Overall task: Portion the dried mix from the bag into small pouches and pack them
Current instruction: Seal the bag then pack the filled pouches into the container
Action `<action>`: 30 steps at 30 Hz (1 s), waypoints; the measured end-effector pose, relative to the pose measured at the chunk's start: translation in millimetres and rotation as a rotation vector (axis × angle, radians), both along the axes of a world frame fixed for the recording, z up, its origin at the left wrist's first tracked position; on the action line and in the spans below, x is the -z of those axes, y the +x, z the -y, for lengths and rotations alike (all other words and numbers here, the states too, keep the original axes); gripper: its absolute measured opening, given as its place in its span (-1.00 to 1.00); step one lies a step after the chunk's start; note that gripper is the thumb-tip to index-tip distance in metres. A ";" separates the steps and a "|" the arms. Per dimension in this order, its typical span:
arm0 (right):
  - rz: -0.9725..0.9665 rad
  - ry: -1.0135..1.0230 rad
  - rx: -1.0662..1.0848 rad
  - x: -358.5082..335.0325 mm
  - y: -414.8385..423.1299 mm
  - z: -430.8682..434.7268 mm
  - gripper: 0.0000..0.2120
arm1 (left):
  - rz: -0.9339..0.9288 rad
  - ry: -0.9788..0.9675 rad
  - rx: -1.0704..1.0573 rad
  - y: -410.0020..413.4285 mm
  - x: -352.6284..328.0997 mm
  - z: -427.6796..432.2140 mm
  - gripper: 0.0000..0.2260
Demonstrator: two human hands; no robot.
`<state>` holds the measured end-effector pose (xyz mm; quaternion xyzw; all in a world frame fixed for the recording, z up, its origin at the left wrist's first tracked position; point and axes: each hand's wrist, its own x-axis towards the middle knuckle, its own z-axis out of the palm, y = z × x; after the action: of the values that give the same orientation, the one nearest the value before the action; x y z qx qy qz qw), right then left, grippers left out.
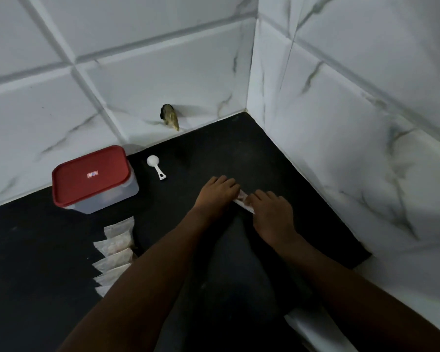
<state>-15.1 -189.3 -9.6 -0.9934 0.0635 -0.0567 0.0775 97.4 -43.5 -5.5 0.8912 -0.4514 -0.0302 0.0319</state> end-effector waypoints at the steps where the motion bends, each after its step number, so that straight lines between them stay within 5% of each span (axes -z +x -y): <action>1: -0.026 -0.013 0.016 3.6 -4.2 -4.3 -0.71 | -0.016 0.020 -0.002 -2.3 3.2 -1.1 -0.69; 8: -0.097 0.011 0.037 18.9 -32.0 -26.4 -0.64 | -0.101 0.016 -0.026 -20.7 16.3 -27.5 -0.57; 17: -0.145 -0.001 0.094 30.9 -51.4 -50.2 -0.36 | -0.173 -0.053 -0.098 -35.3 20.7 -38.5 -0.64; 30: -0.236 0.111 0.206 24.8 -36.1 -70.6 -0.27 | -0.164 0.137 -0.114 -30.7 20.4 -33.6 -0.31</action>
<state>-51.2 -118.7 -34.4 -0.9755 0.1768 0.0561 0.1183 66.7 -9.9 -25.8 0.9101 -0.3929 -0.1317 0.0094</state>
